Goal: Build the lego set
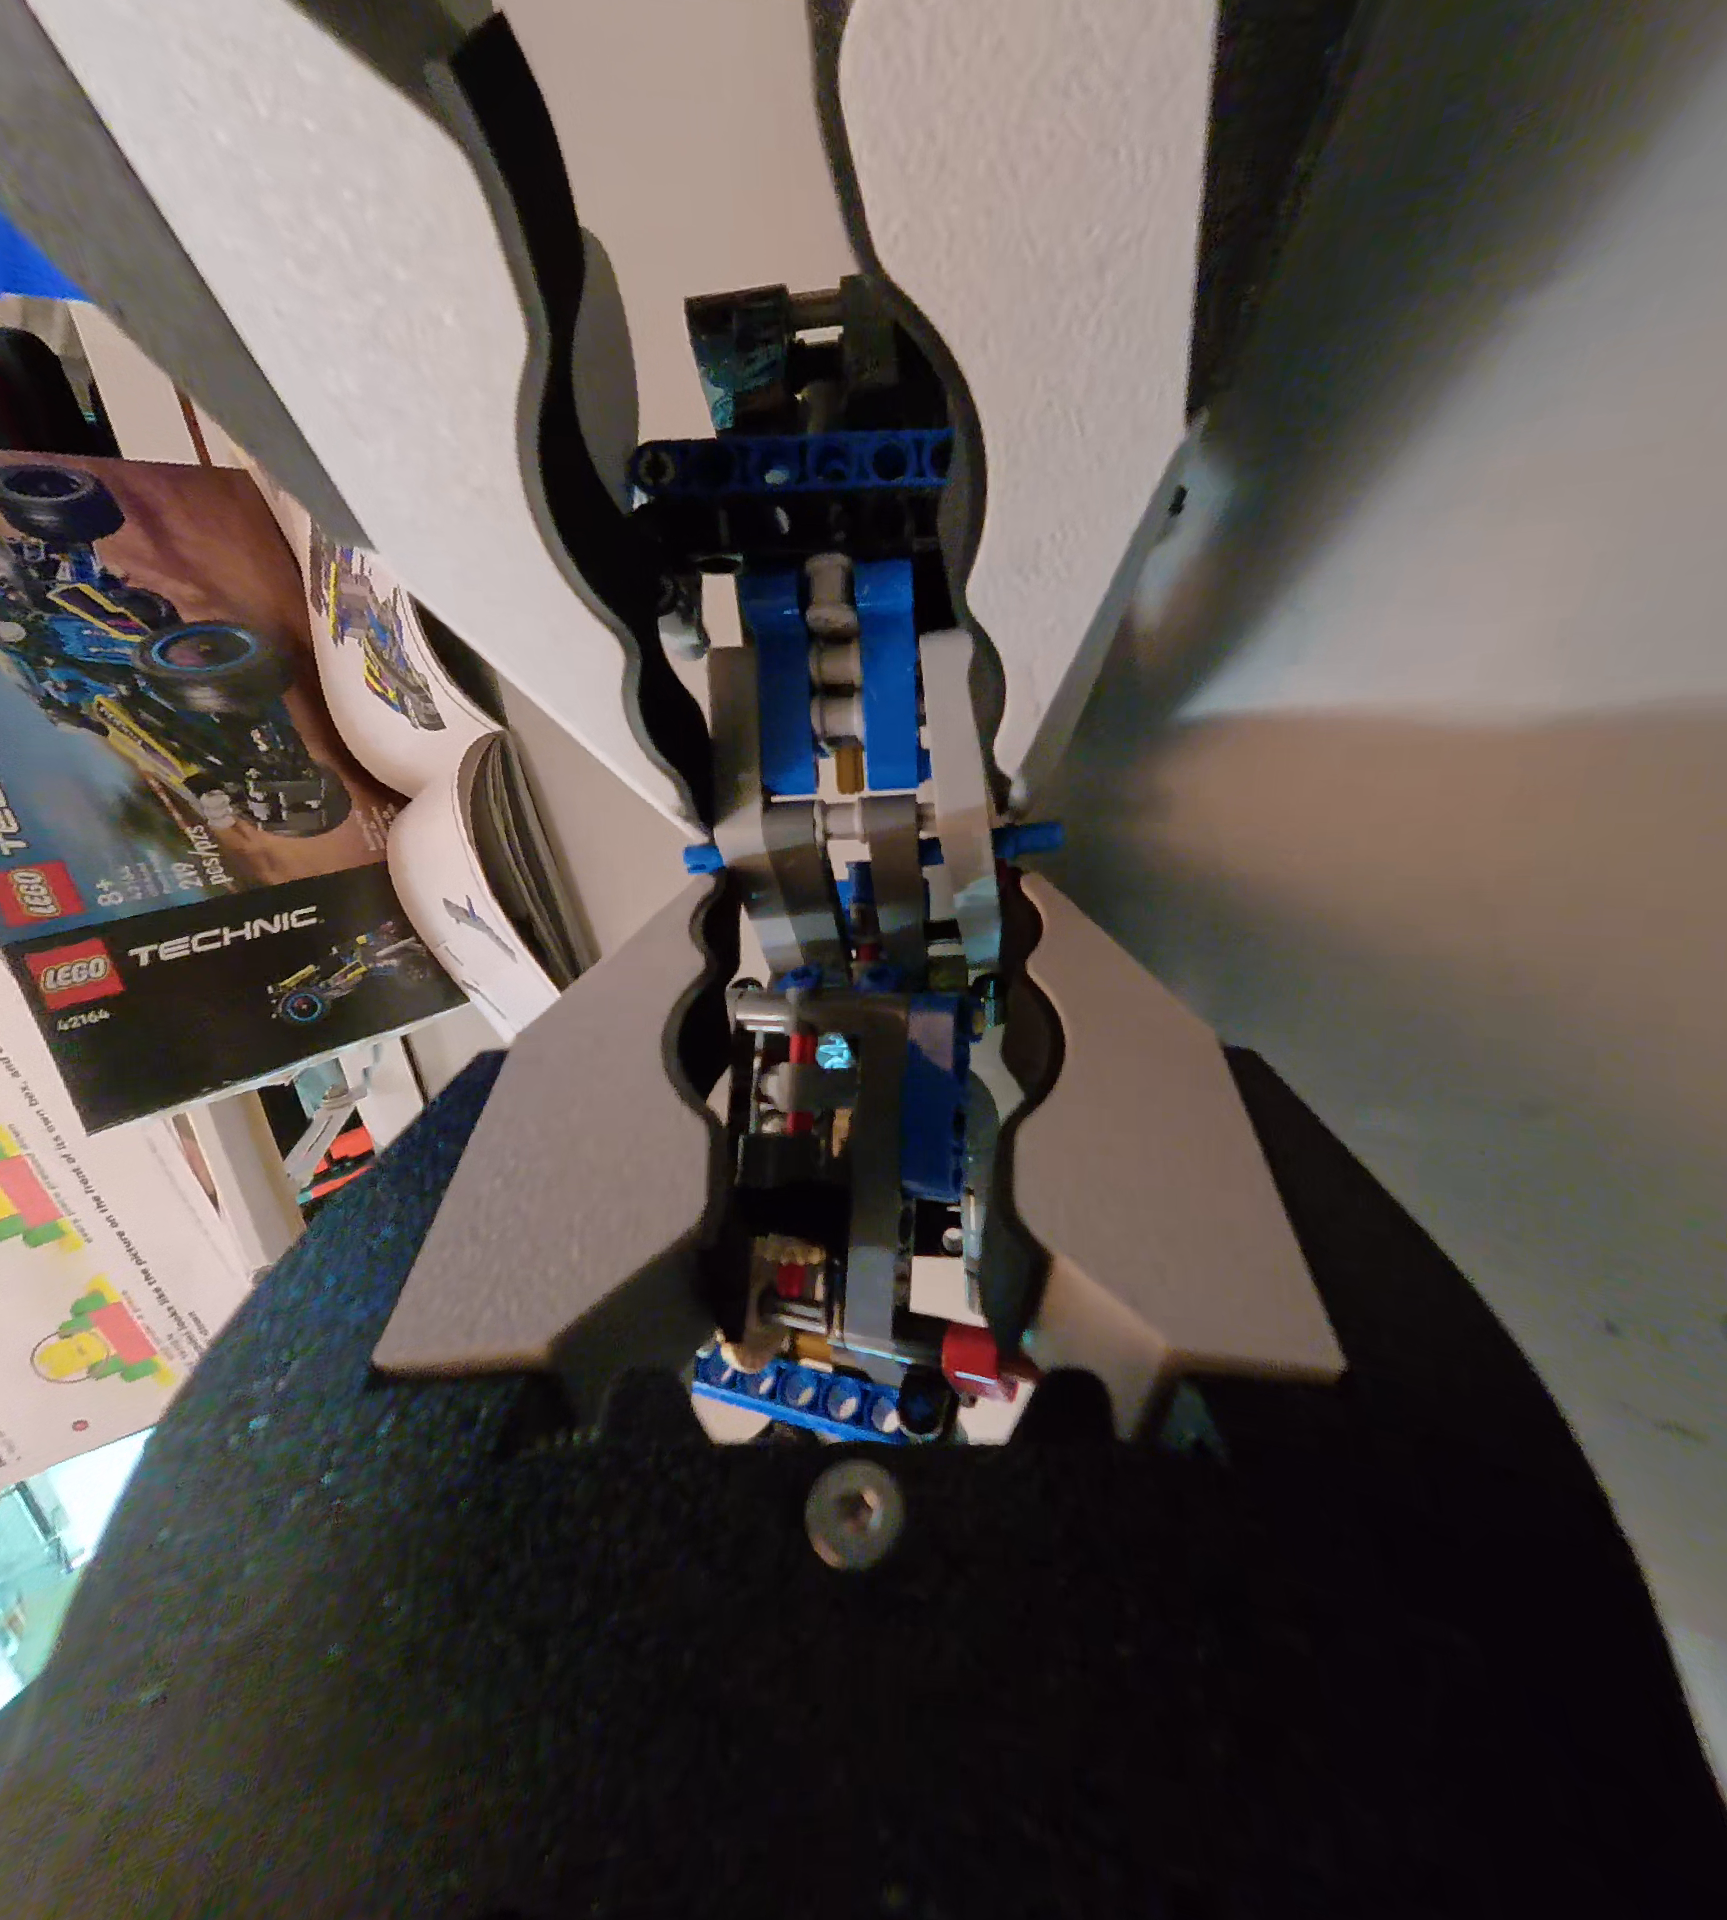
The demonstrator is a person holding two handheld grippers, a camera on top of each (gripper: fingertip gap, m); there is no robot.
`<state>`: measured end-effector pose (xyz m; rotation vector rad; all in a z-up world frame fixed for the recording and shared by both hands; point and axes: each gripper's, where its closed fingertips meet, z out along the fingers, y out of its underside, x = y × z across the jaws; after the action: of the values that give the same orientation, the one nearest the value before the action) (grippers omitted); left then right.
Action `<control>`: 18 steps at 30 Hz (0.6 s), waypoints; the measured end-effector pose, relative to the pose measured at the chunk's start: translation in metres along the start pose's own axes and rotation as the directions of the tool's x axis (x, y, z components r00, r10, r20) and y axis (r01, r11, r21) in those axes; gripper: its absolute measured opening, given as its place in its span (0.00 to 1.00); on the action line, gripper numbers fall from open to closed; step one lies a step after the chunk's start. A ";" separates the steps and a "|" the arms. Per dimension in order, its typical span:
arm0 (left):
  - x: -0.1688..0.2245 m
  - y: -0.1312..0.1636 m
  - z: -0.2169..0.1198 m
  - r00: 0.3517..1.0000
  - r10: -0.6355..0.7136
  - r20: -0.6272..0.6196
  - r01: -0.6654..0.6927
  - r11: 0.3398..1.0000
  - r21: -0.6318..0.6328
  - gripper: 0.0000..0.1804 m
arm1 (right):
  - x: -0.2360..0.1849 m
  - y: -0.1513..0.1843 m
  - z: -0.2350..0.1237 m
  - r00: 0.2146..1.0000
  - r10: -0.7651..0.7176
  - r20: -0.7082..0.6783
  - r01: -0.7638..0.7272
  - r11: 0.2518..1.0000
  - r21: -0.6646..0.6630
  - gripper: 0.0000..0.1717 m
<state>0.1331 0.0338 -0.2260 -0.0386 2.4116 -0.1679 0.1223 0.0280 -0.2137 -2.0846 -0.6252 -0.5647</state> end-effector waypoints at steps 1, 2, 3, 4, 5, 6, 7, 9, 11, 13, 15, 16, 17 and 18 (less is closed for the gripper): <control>0.000 0.000 0.000 1.000 0.001 0.004 -0.001 1.000 0.004 0.26 | 0.000 0.000 0.000 1.000 -0.005 -0.001 0.005 1.000 -0.004 0.25; 0.000 -0.001 0.000 1.000 0.000 0.005 0.000 1.000 0.010 0.26 | -0.001 0.000 -0.001 1.000 -0.010 0.005 0.010 1.000 -0.010 0.25; 0.001 -0.001 0.000 1.000 -0.001 0.004 0.001 1.000 0.017 0.25 | -0.001 0.000 -0.001 1.000 -0.009 0.009 0.010 1.000 -0.016 0.24; 0.001 -0.001 0.000 1.000 0.002 0.005 -0.003 1.000 0.023 0.25 | -0.001 0.000 -0.001 1.000 -0.013 0.007 0.013 1.000 -0.021 0.24; 0.001 -0.002 0.000 1.000 0.005 0.007 -0.006 1.000 0.028 0.25 | -0.001 -0.001 -0.001 1.000 -0.015 0.006 0.016 1.000 -0.026 0.24; 0.001 -0.002 0.000 1.000 0.005 0.010 -0.005 1.000 0.029 0.25 | -0.001 -0.001 -0.001 1.000 -0.016 0.004 0.016 1.000 -0.025 0.24; 0.001 -0.002 0.000 1.000 0.004 0.013 -0.004 1.000 0.029 0.25 | -0.001 -0.001 -0.001 1.000 -0.019 0.004 0.019 1.000 -0.024 0.24; 0.001 -0.002 0.000 1.000 0.007 0.006 -0.007 0.999 0.034 0.25 | -0.002 -0.001 -0.001 1.000 -0.013 0.007 0.013 0.999 -0.029 0.24; 0.001 -0.002 0.000 1.000 0.007 -0.001 -0.007 0.999 0.038 0.25 | -0.001 -0.001 -0.001 1.000 -0.010 0.011 0.011 0.999 -0.030 0.24; 0.001 -0.002 0.000 1.000 0.006 -0.002 -0.006 0.999 0.039 0.24 | -0.001 -0.001 0.000 1.000 -0.009 0.011 0.009 0.999 -0.032 0.24; 0.000 -0.001 0.001 1.000 -0.010 -0.010 0.010 1.000 0.029 0.25 | 0.001 0.001 0.000 1.000 0.018 0.011 -0.017 0.999 -0.028 0.25; -0.002 0.000 0.002 1.000 -0.015 -0.009 0.015 1.000 0.026 0.26 | 0.003 0.002 0.001 1.000 0.023 0.008 -0.023 0.999 -0.030 0.25; -0.002 0.001 0.002 1.000 -0.006 -0.001 0.006 1.000 0.023 0.26 | 0.004 0.003 0.001 1.000 0.019 0.001 -0.019 0.999 -0.030 0.25; -0.003 0.001 0.001 1.000 0.011 0.020 -0.011 1.000 0.022 0.26 | 0.003 0.003 0.001 1.000 0.015 -0.003 -0.015 0.999 -0.029 0.25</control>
<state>0.1361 0.0346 -0.2250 -0.0165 2.3890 -0.1880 0.1268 0.0286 -0.2141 -2.1136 -0.6026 -0.5713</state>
